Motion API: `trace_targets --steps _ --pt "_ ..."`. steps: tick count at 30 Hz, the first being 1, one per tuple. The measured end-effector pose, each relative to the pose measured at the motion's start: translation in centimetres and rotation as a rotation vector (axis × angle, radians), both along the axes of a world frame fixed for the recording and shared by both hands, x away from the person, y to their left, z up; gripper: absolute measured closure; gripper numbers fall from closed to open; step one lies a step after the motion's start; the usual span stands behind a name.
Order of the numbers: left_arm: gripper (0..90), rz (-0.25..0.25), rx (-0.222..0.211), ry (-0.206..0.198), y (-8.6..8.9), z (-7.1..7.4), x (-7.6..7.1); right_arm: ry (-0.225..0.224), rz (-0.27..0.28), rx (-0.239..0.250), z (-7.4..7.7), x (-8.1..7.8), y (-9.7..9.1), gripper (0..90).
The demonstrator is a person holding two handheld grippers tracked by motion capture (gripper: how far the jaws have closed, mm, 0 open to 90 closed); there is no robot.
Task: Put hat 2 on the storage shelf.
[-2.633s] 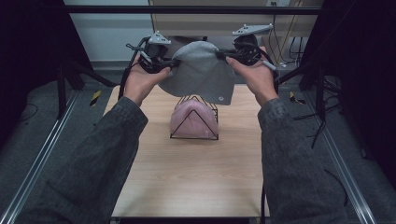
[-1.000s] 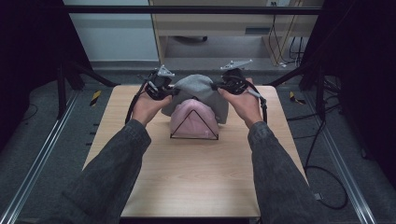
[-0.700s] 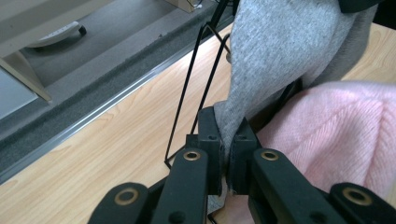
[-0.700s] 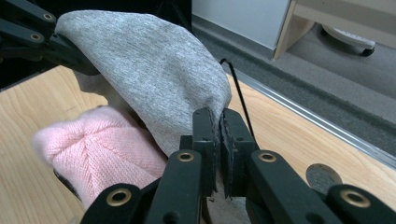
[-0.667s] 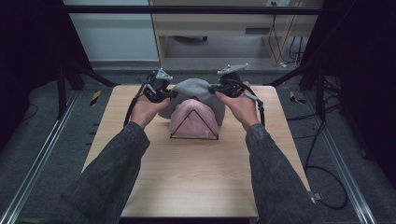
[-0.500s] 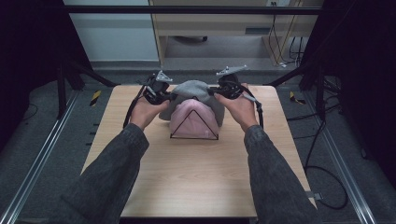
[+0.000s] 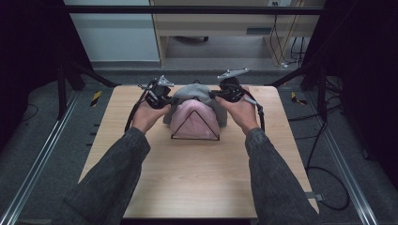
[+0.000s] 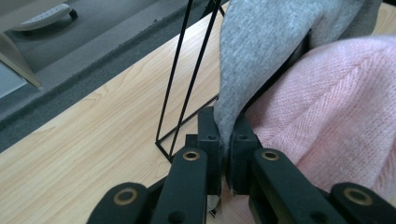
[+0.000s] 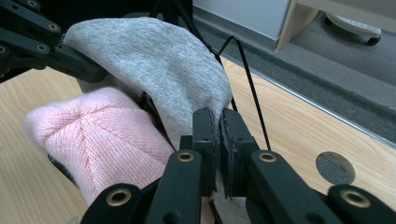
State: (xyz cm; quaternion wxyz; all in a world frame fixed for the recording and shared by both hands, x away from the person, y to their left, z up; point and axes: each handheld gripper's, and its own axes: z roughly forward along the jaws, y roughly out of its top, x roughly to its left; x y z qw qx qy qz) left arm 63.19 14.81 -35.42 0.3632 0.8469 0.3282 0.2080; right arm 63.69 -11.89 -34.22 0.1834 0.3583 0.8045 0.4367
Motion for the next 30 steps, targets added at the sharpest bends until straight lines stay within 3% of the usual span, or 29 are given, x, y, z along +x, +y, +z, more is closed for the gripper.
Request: trace_targets --steps 15,23,30 --pt "83.1 0.013 -0.005 0.020 0.6 -0.8 -0.1 0.011 0.005 -0.007 -0.5 -0.1 0.4 84.3" --pt "64.5 0.048 -0.022 -0.001 1.2 -0.6 -0.6 0.012 -0.029 -0.007 -0.4 -0.5 0.6 60.3" --pt "54.3 0.050 -0.023 -0.021 1.3 0.0 -1.6 -0.010 -0.058 -0.014 0.1 -1.3 1.0 47.7"
